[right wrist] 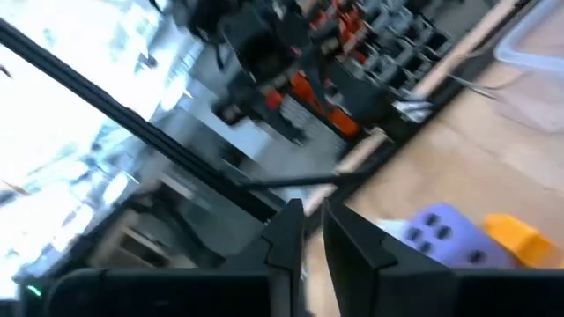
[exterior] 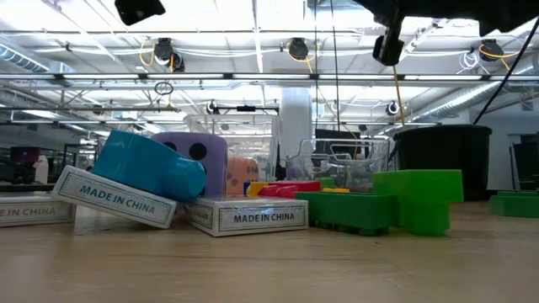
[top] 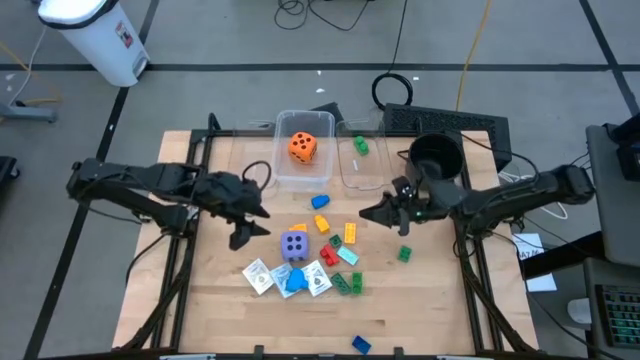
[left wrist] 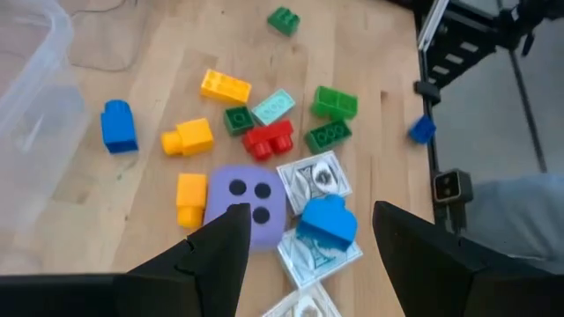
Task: Pick & Place Toys
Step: Put the blue deck of cards into the left transparent bin
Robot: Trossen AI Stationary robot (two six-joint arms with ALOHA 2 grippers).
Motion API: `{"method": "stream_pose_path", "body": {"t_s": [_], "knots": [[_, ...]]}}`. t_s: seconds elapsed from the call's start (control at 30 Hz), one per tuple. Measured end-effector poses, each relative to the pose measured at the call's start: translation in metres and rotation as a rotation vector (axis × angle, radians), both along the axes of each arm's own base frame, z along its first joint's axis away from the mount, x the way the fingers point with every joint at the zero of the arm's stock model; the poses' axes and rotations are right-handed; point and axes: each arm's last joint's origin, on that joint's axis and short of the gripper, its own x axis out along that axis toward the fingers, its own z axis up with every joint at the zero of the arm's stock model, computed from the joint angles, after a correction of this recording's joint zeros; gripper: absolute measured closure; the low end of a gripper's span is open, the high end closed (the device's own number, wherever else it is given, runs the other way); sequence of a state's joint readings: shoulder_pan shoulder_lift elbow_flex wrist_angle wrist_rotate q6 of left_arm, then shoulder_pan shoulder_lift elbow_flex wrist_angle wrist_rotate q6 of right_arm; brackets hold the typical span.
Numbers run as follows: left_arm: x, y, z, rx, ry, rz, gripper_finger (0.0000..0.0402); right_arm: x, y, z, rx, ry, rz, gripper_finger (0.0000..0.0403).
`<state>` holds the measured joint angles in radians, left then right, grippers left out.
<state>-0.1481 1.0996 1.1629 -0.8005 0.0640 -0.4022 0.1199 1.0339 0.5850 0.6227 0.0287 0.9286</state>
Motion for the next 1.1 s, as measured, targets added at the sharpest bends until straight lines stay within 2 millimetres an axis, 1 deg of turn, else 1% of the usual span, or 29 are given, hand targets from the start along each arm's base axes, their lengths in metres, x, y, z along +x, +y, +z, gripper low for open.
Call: {"method": "stream_pose_path", "body": {"t_s": [0.17,0.33,0.5,0.63,0.73,0.83,0.97,1.1], "knots": [[-0.004,-0.012,-0.001,0.03,0.015,-0.001,0.016,0.003,0.009,0.001,-0.013,-0.089,-0.012,0.0356],[-0.005,-0.02,-0.001,0.054,0.003,0.015,0.016,0.007,0.015,0.002,-0.035,-0.15,0.0,0.0367],[-0.006,-0.023,0.0,0.066,-0.011,0.042,0.016,0.014,0.026,0.011,-0.146,-0.153,-0.008,0.0389],[-0.003,-0.023,-0.001,0.079,-0.016,0.062,0.016,0.026,0.038,0.021,-0.281,-0.064,0.008,0.04],[0.0,-0.024,-0.005,0.089,0.006,0.06,0.016,0.036,0.047,0.024,-0.356,0.082,0.054,0.04],[0.006,-0.028,-0.012,0.048,0.061,0.021,0.016,0.045,0.057,0.023,-0.42,0.208,0.103,0.0402],[0.008,-0.039,-0.027,-0.022,0.211,-0.034,0.016,0.054,0.064,0.016,-0.445,0.269,0.132,0.04],[0.006,-0.052,-0.043,-0.022,0.372,-0.011,0.016,0.055,0.064,0.007,-0.463,0.339,0.142,0.0399]]}}
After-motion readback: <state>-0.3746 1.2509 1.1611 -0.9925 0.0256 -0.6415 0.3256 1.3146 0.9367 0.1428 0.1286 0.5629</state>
